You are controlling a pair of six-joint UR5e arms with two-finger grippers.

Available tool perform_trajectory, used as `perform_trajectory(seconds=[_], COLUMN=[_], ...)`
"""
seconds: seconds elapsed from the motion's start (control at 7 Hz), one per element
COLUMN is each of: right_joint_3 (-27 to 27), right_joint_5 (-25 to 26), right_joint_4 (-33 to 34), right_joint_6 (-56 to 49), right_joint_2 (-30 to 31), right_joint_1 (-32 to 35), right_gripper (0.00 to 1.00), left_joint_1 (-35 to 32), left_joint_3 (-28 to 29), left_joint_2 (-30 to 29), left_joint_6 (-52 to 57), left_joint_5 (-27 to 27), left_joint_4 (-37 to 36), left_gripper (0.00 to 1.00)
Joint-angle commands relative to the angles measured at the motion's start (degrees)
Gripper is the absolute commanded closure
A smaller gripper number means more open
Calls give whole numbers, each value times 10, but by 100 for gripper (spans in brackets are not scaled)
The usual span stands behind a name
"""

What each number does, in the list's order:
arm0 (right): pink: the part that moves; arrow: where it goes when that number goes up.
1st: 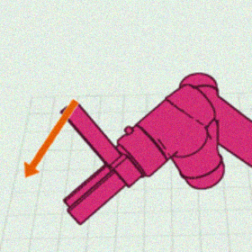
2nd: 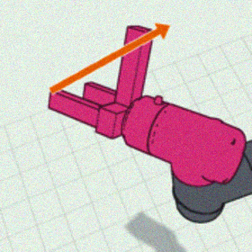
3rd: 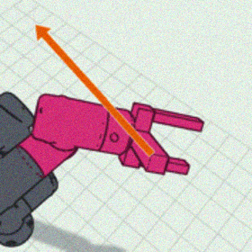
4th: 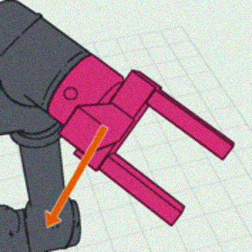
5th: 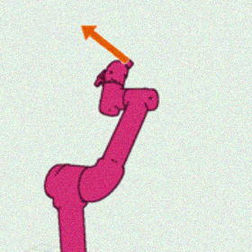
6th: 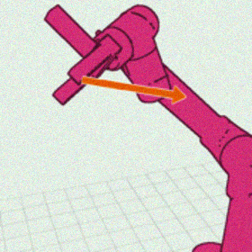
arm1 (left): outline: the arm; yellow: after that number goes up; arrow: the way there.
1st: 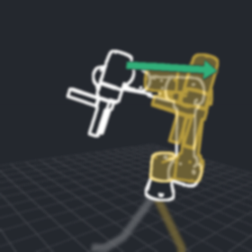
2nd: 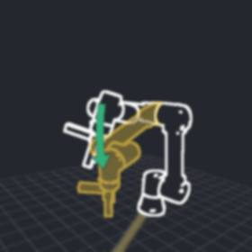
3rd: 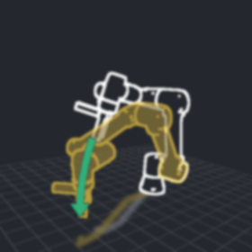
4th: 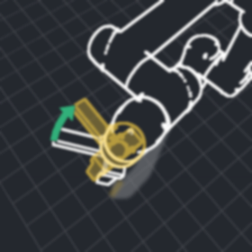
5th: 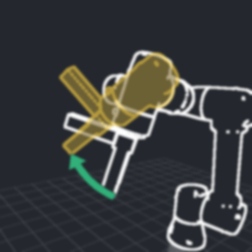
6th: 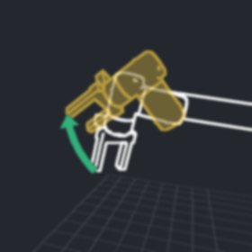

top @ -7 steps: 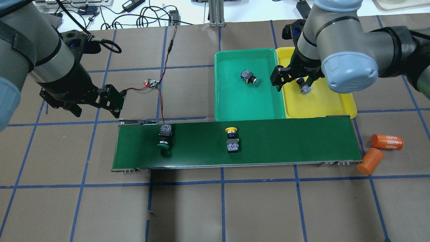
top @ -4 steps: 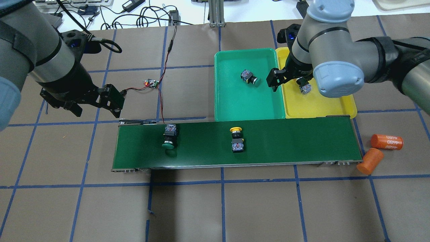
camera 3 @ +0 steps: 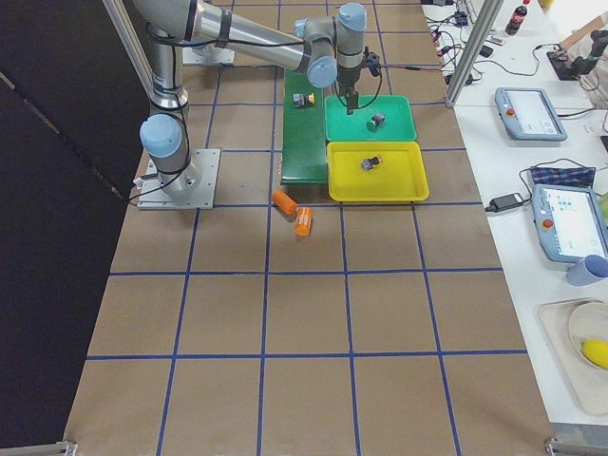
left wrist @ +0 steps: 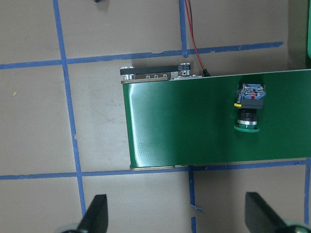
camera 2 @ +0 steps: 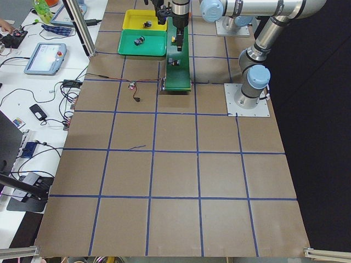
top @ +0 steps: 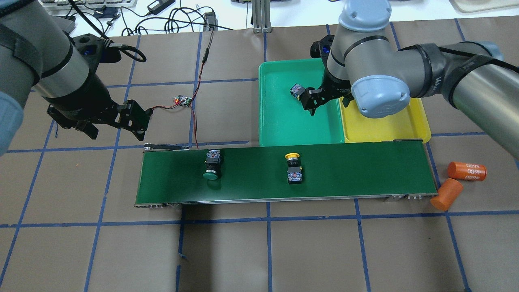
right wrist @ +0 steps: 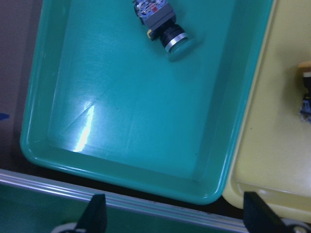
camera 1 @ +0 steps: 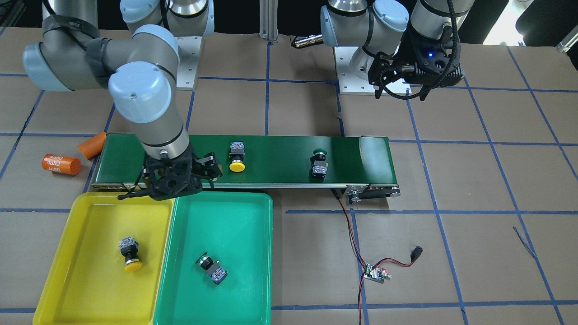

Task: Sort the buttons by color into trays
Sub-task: 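Move the right gripper back to the belt and grasp a yellow button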

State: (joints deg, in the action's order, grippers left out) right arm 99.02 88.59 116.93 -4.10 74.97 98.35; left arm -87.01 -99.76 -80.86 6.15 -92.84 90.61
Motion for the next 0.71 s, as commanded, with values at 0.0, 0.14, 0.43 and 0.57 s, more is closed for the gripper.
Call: perform_trajectory(seconds=[0.0,0.14,0.43,0.57], right_joint_3=[36,55,126,160], right_joint_5=[-3,-2,-3,-2], right_joint_4=[3,8,47,108], right_joint_6=[124,126,110,107], right_joint_2=[13,17,35,36], right_joint_1=[59,68,68,63], right_gripper=[0,0,0,3], left_joint_1=[0,0,0,0], left_joint_3=[-3,-4,-5,-6], left_joint_2=[1,1,1,1], left_joint_6=[1,1,3,4], left_joint_5=[-5,-4,-5,-5], left_joint_4=[0,0,0,0], left_gripper=[0,0,0,0])
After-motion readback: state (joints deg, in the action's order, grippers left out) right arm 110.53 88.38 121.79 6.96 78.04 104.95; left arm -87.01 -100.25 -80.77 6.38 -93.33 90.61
